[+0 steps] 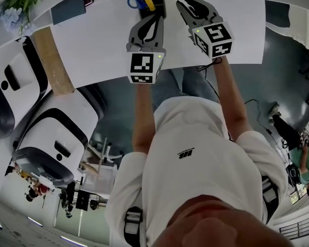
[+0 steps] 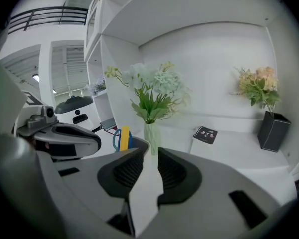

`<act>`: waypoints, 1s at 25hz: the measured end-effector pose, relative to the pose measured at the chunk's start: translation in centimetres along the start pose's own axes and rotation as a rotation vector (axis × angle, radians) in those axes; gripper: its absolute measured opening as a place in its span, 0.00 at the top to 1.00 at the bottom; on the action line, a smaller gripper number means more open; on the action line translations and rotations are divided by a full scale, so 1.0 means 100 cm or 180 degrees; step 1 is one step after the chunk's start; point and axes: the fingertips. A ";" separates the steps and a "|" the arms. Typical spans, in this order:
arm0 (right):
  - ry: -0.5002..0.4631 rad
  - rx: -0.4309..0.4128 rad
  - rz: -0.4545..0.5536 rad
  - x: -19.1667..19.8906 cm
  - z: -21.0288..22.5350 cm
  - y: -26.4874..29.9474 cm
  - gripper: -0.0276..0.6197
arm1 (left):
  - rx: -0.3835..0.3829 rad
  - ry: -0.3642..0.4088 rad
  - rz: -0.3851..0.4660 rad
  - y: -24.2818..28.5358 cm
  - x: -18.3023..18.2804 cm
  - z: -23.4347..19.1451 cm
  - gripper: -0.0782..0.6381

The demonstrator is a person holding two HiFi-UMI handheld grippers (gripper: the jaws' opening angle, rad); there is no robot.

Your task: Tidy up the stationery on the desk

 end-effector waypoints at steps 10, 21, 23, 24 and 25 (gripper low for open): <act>-0.0018 0.0120 -0.0260 0.046 0.026 -0.008 0.84 | 0.0136 0.0015 -0.0096 0.025 0.008 0.022 0.89; -0.0356 0.0041 -0.0723 0.099 0.035 0.015 0.84 | 0.0177 -0.0026 -0.0203 0.046 0.023 0.031 0.89; -0.0399 0.0017 -0.0807 0.107 0.036 0.019 0.84 | 0.0176 -0.0026 -0.0212 0.049 0.025 0.032 0.89; -0.0412 0.0002 -0.0846 0.110 0.036 0.021 0.84 | 0.0176 -0.0028 -0.0216 0.051 0.025 0.033 0.89; -0.0422 -0.0014 -0.0883 0.114 0.036 0.022 0.84 | 0.0176 -0.0031 -0.0220 0.052 0.026 0.034 0.89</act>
Point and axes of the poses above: the fingertips, and each gripper's own axes: y forward along the fingers, z to its right, x out of its underside, and after that the axes turned 12 degrees about x, right-handed
